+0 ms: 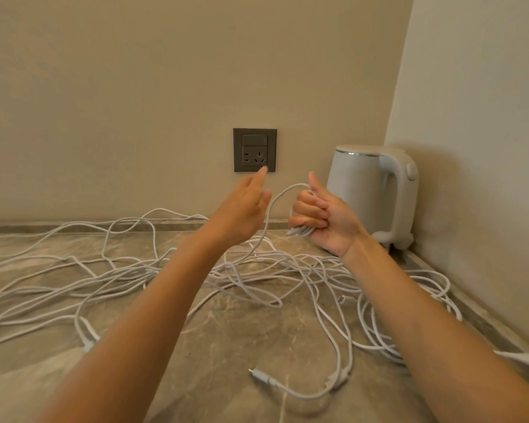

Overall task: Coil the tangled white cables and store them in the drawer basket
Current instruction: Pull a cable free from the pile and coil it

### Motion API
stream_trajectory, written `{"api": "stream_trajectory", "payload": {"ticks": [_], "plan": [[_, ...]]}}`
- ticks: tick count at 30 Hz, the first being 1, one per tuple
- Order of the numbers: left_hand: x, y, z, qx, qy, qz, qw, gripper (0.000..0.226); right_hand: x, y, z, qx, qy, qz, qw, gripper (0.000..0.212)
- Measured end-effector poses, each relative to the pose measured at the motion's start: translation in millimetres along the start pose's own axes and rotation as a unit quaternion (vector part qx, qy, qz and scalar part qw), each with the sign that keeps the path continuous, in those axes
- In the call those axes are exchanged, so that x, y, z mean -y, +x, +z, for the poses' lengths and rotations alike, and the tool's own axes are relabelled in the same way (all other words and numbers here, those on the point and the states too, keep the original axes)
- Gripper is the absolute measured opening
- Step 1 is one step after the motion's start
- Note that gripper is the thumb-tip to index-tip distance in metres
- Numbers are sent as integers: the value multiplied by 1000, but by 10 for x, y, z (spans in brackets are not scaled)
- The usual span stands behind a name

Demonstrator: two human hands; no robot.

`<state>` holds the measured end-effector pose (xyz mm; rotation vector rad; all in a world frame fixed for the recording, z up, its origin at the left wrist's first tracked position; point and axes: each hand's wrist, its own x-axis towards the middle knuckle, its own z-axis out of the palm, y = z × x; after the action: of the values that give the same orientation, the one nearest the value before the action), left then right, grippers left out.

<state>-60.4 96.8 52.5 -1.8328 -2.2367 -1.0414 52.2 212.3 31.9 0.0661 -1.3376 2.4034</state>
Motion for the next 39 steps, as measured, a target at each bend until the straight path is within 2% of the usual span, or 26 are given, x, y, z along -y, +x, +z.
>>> {"api": "stream_trajectory", "payload": {"ticks": [2,4,7,12,14,15,17,19,21,25,31,34,37,39], "plan": [[-41,14,1,-17,-55,49,997,44,-9,-1,73,90,43,68,993,60],[-75,-10,30,14,-94,61,994,34,-34,-12,144,160,92,114,976,55],[-58,-40,77,7,-119,69,990,34,-69,-58,203,179,98,142,969,47],[-117,-75,174,-10,-139,61,988,40,-13,-11,129,181,130,156,962,60],[-128,-79,184,-18,-144,53,988,36,25,20,108,152,128,152,968,66],[-127,-77,180,-23,-154,44,987,36,54,33,108,112,109,141,978,71],[-135,-72,171,-37,-166,30,985,36,95,32,147,-31,28,97,994,77],[-174,-71,172,-47,-139,31,989,35,93,42,171,-164,-33,36,985,77],[-204,-59,177,-62,-111,31,991,35,70,81,192,-225,-24,-1,974,76],[-162,-26,129,-122,-94,6,988,37,53,116,281,-215,31,-10,976,68],[-35,-7,66,-201,-120,-50,971,37,-36,103,331,-152,-50,-4,987,41],[-52,-49,82,-199,-172,-74,962,34,-180,169,367,-176,-74,-34,981,39],[-147,-96,127,-171,-242,-99,950,35,-204,181,335,-195,-53,-72,977,40],[-172,-77,144,-153,-248,-92,952,36,-172,165,295,-190,-51,-73,978,42]]}}
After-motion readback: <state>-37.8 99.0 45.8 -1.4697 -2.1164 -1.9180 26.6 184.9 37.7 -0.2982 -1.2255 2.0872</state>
